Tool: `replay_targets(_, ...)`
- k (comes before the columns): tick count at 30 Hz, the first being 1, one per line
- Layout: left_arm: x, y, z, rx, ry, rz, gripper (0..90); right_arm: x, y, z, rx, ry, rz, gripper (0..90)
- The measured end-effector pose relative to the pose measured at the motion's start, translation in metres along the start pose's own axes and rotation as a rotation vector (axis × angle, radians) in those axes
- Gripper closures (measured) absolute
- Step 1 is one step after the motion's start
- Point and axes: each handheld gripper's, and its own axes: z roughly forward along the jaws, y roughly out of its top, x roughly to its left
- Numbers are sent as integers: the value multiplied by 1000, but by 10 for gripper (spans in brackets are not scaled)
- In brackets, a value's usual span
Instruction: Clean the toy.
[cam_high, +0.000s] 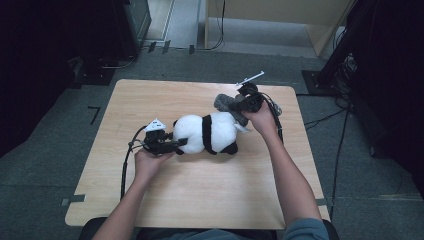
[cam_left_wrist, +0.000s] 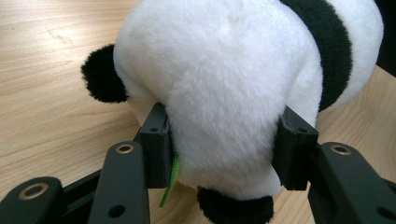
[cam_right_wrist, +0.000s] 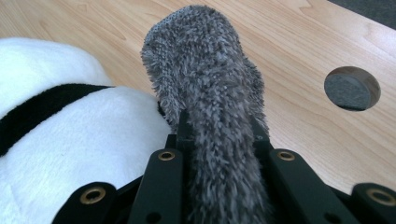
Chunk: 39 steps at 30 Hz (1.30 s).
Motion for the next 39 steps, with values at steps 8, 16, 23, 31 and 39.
replay_targets(8, 0, -1, 0, -7, -4, -1, 478, 9, 11, -13, -65, -9, -21, 756)
replay_targets(16, 0, -1, -1, -2, -6, -2, 475, 49, 44, -4, -93, 35, -108, 755)
replay_targets(23, 0, -1, -1, -5, -8, -4, 473, 84, 63, 22, -72, 85, -158, 755)
replay_targets(31, -1, -1, -1, -6, -5, -5, 473, 115, 67, 52, -33, 138, -202, 755)
replay_targets(39, -2, 0, -1, 9, 1, -27, 474, 120, 58, 65, 2, 163, -220, 756)
